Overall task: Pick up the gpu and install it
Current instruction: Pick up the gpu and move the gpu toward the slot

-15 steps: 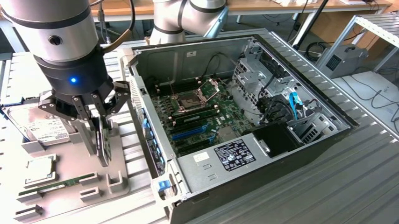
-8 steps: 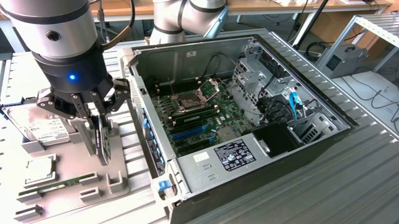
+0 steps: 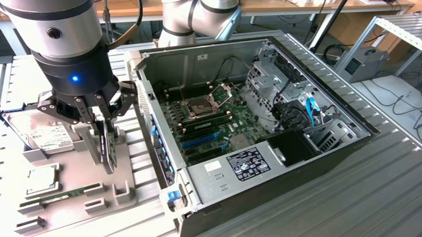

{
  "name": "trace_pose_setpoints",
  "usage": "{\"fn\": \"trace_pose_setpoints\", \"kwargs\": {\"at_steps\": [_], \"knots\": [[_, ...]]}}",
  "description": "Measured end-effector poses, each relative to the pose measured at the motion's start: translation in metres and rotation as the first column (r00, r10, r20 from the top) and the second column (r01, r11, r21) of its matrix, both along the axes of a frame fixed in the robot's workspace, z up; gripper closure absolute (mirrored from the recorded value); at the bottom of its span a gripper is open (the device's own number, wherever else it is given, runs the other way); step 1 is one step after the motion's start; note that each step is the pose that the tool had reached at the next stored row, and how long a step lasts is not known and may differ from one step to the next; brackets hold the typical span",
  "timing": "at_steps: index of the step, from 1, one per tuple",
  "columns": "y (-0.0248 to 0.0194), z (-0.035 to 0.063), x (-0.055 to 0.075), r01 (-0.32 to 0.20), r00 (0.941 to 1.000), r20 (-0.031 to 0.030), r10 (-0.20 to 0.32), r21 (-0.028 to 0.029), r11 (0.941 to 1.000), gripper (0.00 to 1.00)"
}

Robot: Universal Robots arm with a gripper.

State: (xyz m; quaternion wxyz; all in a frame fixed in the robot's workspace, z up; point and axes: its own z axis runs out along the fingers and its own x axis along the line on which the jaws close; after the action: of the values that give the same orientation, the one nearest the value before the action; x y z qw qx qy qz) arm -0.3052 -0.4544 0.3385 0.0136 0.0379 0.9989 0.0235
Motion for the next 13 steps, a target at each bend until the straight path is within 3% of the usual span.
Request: {"fn": "trace_pose_setpoints", "kwargs": {"at_steps": [13], "knots": [[0.0000, 0.0079, 0.0000, 0.000, 1.0000, -0.0001, 0.000, -0.0001, 1.0000, 0.74]]}}
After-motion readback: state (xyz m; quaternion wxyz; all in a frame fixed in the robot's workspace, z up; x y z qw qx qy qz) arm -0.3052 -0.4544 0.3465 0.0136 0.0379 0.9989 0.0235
